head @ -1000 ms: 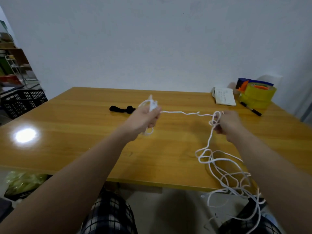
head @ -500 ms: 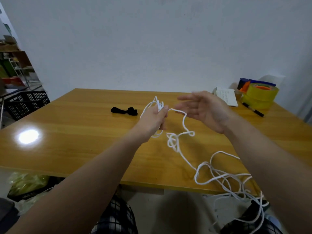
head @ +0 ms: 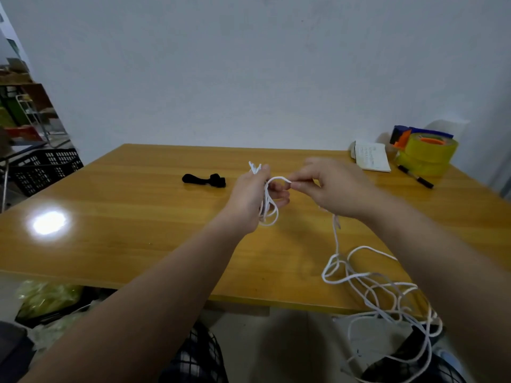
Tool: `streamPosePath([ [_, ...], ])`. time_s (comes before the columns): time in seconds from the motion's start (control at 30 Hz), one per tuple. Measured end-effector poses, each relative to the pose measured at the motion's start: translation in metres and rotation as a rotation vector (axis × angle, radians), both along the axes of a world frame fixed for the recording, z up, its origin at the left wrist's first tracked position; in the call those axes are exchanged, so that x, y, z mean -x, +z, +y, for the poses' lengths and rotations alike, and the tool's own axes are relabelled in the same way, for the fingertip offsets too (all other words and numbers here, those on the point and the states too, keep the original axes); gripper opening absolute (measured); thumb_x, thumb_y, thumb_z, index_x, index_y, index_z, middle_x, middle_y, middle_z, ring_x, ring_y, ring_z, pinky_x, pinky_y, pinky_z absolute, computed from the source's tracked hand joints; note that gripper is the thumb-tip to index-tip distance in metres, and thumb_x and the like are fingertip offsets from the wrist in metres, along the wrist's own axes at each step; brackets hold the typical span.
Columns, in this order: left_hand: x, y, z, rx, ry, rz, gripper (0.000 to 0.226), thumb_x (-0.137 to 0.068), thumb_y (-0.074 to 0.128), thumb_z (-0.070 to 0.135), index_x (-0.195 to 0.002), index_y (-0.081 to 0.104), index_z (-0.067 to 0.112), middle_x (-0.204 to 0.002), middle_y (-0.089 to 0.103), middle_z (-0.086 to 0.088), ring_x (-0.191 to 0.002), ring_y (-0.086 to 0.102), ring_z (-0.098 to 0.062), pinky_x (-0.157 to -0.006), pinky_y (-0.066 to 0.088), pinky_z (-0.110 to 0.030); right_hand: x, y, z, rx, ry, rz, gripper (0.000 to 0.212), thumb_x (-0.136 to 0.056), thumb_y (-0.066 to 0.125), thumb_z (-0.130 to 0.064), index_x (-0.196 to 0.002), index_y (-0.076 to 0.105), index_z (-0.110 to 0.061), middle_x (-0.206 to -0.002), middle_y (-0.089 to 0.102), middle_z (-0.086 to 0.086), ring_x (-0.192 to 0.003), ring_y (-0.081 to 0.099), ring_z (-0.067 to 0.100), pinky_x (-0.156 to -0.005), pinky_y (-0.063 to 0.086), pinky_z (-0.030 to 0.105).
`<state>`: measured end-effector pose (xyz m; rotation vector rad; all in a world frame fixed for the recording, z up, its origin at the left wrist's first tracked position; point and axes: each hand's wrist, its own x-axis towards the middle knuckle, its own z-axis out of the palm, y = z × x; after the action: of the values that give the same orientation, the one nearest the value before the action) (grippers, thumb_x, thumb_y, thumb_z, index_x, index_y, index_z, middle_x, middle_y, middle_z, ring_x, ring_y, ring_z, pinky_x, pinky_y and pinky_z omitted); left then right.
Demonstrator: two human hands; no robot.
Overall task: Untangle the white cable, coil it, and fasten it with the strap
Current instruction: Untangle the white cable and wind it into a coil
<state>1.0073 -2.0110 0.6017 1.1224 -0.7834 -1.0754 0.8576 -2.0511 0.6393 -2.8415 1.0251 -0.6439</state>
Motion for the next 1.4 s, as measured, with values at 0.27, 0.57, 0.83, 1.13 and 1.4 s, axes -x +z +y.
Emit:
streamPosePath([
  [0.27,0.002,0.005,0.004,-0.103,-0.172,0.137,0.039,-0.100,0.041,0.033,-0.070,0.046,0.009,-0.053,0.056,-0.009,-0.044,0.059,-0.019,-0.048,0.053,-0.028,0.008,0.010,0.001,-0.156,0.276,0.093,0.014,-0.092,0.054,-0.025,-0.087,0.064,-0.033,-0.074,0.043,-0.010,-0.076,0.033,0.003,-0.079,0.021,0.026],
  [0.57,0.015,0.018,0.019,-0.120,-0.415,-0.179,0.043,-0.099,0.036,0.047,-0.069,0.042,0.016,-0.044,0.025,0.007,-0.033,0.022,-0.008,-0.038,0.027,-0.016,-0.002,-0.007,-0.015,-0.227,0.019,-0.545,0.016,-0.088,0.061,-0.024,-0.077,0.065,-0.013,-0.068,0.062,0.013,-0.063,0.052,0.027,-0.063,0.046,0.039],
  [0.83,0.020,0.020,0.026,-0.114,-0.451,-0.300,0.055,-0.076,0.040,0.072,-0.063,0.037,0.019,-0.044,0.022,0.005,-0.036,0.022,-0.011,-0.040,0.032,-0.021,-0.004,-0.014,-0.006,-0.211,0.114,-0.496,0.021,-0.092,0.053,-0.012,-0.075,0.056,0.001,-0.057,0.045,-0.001,-0.052,0.038,0.004,-0.048,0.030,0.017],
  [1.13,0.007,0.020,0.024,-0.081,-0.400,-0.174,0.048,-0.093,0.043,0.050,-0.058,0.026,0.022,-0.040,0.017,0.009,-0.030,0.014,-0.006,-0.035,0.018,-0.014,0.024,-0.018,-0.029,-0.405,0.212,-0.412,0.019,-0.081,0.070,-0.013,-0.096,0.060,-0.019,-0.069,0.054,0.005,-0.060,0.049,0.010,-0.059,0.041,0.027],
  [1.4,0.003,0.008,0.019,0.028,-0.420,0.211,0.057,-0.098,0.037,0.039,-0.045,0.031,0.020,-0.056,0.037,-0.001,-0.050,0.034,-0.011,-0.037,0.024,-0.019,0.018,-0.038,-0.028,-0.847,0.083,-0.811,0.011,-0.092,0.052,-0.005,-0.099,0.060,-0.009,-0.074,0.063,0.010,-0.039,0.051,0.009,-0.040,0.041,0.019],
])
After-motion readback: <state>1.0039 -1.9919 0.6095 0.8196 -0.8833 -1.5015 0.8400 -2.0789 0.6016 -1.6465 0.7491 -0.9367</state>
